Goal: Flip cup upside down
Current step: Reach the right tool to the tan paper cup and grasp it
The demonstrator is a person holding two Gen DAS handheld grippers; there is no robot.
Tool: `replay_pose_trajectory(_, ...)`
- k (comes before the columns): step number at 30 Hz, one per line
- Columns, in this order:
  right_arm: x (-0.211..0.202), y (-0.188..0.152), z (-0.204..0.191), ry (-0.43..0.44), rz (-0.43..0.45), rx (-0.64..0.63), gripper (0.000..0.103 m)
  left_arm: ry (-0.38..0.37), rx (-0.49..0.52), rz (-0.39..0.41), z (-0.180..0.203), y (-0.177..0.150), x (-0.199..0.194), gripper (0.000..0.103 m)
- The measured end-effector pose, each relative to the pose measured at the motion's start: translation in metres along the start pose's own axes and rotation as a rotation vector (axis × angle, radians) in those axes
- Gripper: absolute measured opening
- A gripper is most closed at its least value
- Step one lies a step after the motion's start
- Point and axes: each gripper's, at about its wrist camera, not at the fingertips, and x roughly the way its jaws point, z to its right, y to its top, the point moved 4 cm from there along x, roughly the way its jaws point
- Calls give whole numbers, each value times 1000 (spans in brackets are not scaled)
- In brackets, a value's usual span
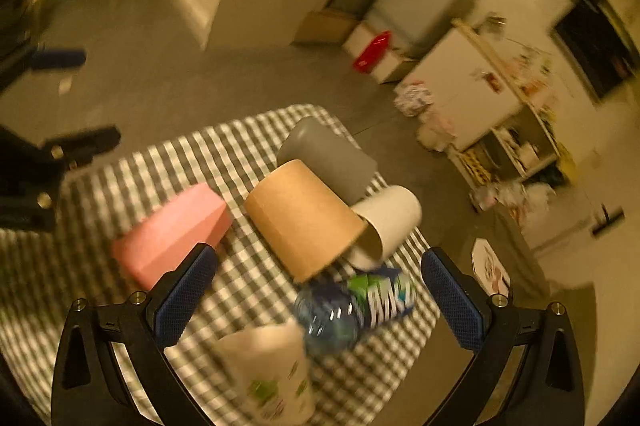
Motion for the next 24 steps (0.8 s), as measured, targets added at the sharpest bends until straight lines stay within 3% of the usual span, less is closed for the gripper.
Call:
replay_pose_trajectory(6, 64, 10, 0, 74, -99, -110, 102, 7, -23, -51, -8, -3, 35, 96)
replay_pose_trajectory(13, 104, 4, -9, 101, -170, -222, 101, 7, -16, -84, -9, -11, 51, 96)
replay_pose_trajectory(19, 119, -4, -11, 86, -195, -231, 95, 4, -20, -97, -10, -14, 50, 96)
replay_pose_trajectory(24, 103, 5, -8, 47, -179, -190, 93, 0, -18, -75, -12, -9, 35, 96)
